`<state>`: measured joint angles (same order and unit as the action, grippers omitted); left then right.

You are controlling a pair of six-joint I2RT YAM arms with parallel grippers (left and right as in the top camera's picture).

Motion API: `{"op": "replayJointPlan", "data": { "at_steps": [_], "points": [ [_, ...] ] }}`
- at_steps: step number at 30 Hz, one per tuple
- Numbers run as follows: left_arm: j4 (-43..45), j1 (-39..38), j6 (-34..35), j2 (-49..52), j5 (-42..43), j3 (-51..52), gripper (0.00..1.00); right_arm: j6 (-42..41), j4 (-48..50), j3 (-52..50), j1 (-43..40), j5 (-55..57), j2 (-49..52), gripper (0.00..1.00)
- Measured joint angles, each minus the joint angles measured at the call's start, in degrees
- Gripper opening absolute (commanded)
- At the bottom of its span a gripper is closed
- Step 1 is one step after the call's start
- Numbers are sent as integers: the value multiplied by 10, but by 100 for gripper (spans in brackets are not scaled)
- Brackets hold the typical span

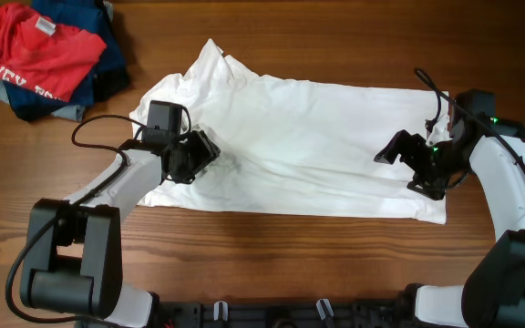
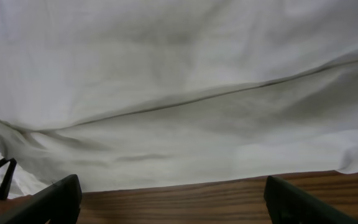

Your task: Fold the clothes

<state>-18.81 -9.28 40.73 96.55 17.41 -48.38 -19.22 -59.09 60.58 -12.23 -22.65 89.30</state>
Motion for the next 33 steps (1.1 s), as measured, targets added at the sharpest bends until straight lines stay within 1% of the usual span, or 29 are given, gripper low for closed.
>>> {"op": "replayJointPlan", "data": {
  "at_steps": [1,2,3,5,11,15,19,20,21,22,23,24,25,28,30,33],
  "points": [
    [0,0,-1,0,0,0,47,0,0,0,0,0,0,95],
    [0,0,0,0,0,0,40,0,0,0,0,0,0,95],
    [0,0,1,0,0,0,36,0,0,0,0,0,0,95],
    [0,0,2,0,0,0,25,0,0,0,0,1,0,95],
    [2,0,3,0,0,-1,4,0,0,0,0,7,0,95],
    [26,0,3,0,0,-2,4,0,0,0,0,8,0,95],
    [95,0,3,0,0,-3,4,0,0,0,0,9,0,95],
    [119,0,6,0,0,-4,11,0,0,0,0,9,0,95],
    [134,0,8,0,0,-5,15,0,0,0,0,9,0,95],
    [156,0,13,0,0,-5,32,0,2,0,0,9,0,95],
    [173,0,23,0,0,-5,63,0,3,-1,0,9,0,95],
    [181,0,24,0,0,-6,90,0,4,-1,0,9,0,95],
    [189,0,28,0,0,-7,99,0,7,-2,0,9,0,95],
    [185,0,37,0,-2,-8,100,0,15,-12,0,9,0,95],
    [163,0,40,0,-8,-8,100,0,15,-14,0,9,0,95],
    [100,0,42,0,-26,-9,99,0,15,-15,0,9,0,95]
  ]
}}
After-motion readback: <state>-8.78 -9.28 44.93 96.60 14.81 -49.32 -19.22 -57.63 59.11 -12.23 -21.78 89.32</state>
